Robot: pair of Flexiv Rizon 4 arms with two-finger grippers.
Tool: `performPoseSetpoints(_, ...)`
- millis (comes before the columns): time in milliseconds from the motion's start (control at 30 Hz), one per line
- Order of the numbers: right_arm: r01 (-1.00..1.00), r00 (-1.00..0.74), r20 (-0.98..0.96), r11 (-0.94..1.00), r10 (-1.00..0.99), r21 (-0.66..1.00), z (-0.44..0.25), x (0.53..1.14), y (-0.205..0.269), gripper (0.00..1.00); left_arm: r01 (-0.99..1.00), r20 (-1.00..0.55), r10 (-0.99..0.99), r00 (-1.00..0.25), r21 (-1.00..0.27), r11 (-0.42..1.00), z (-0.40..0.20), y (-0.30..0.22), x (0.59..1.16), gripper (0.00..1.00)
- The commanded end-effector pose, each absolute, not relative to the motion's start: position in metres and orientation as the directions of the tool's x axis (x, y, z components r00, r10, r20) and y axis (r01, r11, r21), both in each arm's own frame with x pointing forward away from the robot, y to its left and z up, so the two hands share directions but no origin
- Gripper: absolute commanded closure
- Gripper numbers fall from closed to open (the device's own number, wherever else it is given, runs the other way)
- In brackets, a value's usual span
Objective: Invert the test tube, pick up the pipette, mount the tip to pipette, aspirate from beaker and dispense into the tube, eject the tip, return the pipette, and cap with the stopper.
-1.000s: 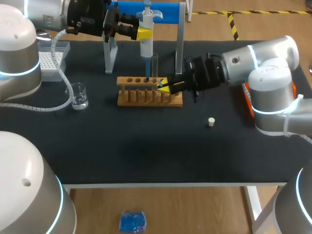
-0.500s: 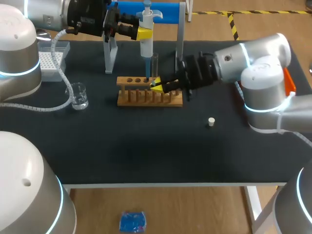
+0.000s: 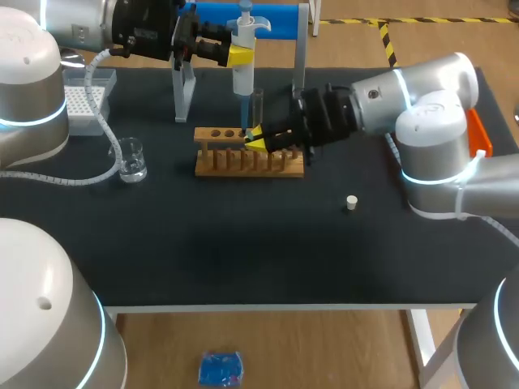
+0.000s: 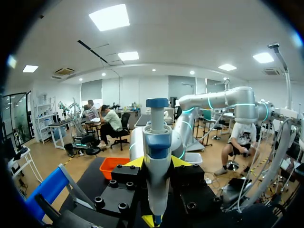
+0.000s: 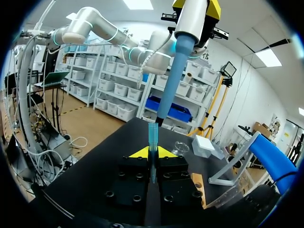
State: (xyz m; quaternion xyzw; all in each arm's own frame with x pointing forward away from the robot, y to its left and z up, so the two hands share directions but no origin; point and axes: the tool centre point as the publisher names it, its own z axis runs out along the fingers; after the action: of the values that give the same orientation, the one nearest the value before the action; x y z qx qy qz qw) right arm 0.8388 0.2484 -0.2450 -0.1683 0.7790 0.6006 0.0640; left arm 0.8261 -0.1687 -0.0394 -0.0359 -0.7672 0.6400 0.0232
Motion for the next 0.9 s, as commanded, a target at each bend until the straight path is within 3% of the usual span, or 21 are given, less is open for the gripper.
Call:
performPoseSetpoints(33, -0.339, -0.935, -0.302, 0.22, -0.188, 0.915, -0.244, 0.839, 0.249, 1.0, 0.027, -0.013, 0.083, -0.996, -0.984, 0.176, -0.04, -0.169, 0.826, 1.0)
performPoseSetpoints(900, -0.334, -0.938, -0.297, 0.236, -0.18, 0.913, -0.251, 0.848, 0.253, 1.0, 0.027, -0.013, 0.083, -0.996, -0.984, 0.176, -0.04, -0.169, 0.826, 1.0)
